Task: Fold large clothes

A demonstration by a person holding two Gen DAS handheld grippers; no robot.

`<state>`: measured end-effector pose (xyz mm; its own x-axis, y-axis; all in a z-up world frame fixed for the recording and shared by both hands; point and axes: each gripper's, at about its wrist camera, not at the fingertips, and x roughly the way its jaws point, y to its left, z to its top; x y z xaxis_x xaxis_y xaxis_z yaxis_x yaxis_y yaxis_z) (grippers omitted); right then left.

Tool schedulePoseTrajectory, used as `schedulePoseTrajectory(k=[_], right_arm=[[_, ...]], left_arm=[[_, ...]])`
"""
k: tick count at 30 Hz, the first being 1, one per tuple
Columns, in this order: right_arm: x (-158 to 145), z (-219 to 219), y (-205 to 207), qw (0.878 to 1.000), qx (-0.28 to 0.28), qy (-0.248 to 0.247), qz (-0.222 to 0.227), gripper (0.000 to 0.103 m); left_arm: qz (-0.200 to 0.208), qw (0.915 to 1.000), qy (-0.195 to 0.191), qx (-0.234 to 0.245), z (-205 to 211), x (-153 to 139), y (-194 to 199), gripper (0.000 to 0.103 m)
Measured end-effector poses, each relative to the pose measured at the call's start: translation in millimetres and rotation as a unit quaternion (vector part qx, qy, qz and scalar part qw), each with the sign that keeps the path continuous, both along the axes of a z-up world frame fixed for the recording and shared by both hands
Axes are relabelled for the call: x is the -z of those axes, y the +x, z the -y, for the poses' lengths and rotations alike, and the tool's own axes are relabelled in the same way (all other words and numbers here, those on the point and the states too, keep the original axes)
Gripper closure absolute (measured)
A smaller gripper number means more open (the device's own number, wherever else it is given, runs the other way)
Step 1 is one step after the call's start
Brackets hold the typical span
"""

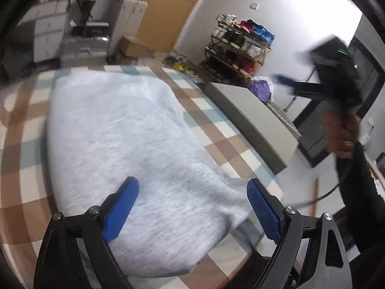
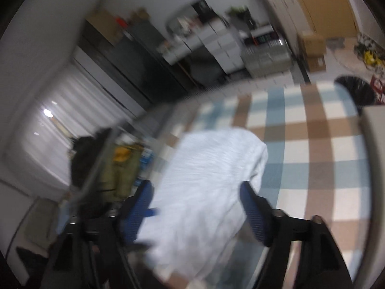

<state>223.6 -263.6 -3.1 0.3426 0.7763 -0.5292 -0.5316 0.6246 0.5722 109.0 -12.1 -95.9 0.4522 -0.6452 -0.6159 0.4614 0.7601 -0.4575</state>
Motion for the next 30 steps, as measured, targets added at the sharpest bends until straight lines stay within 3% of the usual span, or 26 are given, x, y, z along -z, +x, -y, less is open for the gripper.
schedulePoseTrajectory(k=[3, 6, 8, 11, 14, 16, 18, 20, 21, 24, 27, 30], right_arm=[[-56, 34, -53, 1.0, -0.003, -0.004, 0.018, 0.014], [-101, 57, -107, 0.999, 0.02, -0.01, 0.029, 0.001], [-120, 51, -132, 0.999, 0.002, -0.046, 0.028, 0.001], [-128, 32, -164, 0.992, 0.02, -0.1, 0.074, 0.0], [-95, -1, -167, 0.987, 0.054, -0.092, 0.118, 0.0], [-51, -32, -152, 0.986, 0.061, -0.082, 0.133, 0.0], [4, -74, -129, 0.979, 0.072, -0.123, 0.144, 0.0], [50, -108, -109, 0.976, 0.048, -0.158, 0.141, 0.007], [68, -120, -101, 0.974, 0.041, -0.175, 0.139, 0.019], [136, -149, -68, 0.976, 0.026, -0.204, 0.071, 0.039], [182, -149, -49, 0.98, 0.035, -0.193, 0.019, 0.039], [201, -153, -54, 0.964, 0.048, -0.252, 0.071, 0.039]], left_arm=[[-0.025, 0.9997, 0.003, 0.007, 2, 7, 2, 0.016], [-0.036, 0.9991, 0.019, 0.01, 5, 22, 2, 0.016], [-0.04, 0.999, 0.02, 0.006, 8, 30, 5, 0.016], [-0.015, 0.9996, 0.024, -0.004, 10, 35, -4, 0.016], [0.03, 0.999, 0.03, -0.015, 13, 31, -19, 0.016], [0.034, 0.9992, 0.002, -0.021, 5, 22, -24, 0.015], [0.03, 0.9983, -0.045, -0.023, -13, 9, -35, 0.015], [0.027, 0.9973, -0.065, -0.023, -27, 3, -44, 0.015], [0.026, 0.9973, -0.066, -0.019, -31, 2, -48, 0.015], [0.032, 0.9978, -0.058, -0.002, -36, 5, -55, 0.015], [0.011, 0.9981, -0.059, 0.013, -29, 19, -45, 0.015], [-0.022, 0.9956, -0.088, 0.024, -28, 34, -31, 0.016]])
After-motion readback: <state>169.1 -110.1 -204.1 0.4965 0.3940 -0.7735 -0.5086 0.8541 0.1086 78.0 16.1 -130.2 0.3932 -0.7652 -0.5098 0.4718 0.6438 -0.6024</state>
